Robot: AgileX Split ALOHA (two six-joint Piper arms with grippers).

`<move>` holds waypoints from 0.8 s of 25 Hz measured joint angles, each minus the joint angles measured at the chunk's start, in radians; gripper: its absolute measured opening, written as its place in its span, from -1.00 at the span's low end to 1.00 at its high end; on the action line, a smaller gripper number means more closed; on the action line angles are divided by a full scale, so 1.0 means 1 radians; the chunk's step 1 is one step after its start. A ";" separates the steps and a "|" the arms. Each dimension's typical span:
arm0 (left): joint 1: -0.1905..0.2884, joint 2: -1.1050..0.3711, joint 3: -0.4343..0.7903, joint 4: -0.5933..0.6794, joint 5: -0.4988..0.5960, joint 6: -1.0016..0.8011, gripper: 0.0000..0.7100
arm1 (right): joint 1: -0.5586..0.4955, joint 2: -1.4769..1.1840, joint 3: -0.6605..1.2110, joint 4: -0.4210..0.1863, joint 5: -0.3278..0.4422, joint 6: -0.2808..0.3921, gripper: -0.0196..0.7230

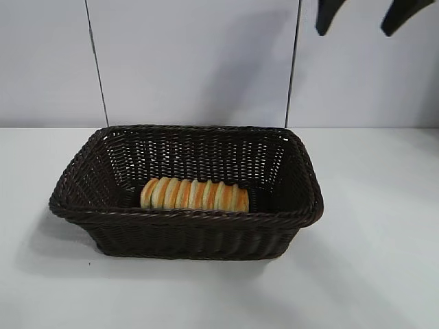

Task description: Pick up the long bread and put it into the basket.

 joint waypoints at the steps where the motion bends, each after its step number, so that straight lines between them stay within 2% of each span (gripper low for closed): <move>1: 0.000 0.000 0.000 0.000 0.000 0.000 0.96 | -0.005 -0.006 0.000 -0.001 0.000 0.000 0.92; 6: 0.000 0.000 0.000 0.000 0.000 0.000 0.96 | -0.010 -0.093 0.000 -0.011 0.002 0.007 0.92; 14: 0.000 0.000 0.000 0.000 0.000 0.000 0.96 | -0.010 -0.381 0.009 -0.009 0.018 0.043 0.92; 20: 0.000 0.000 0.000 0.000 0.000 0.000 0.96 | -0.010 -0.715 0.153 0.015 0.024 0.053 0.92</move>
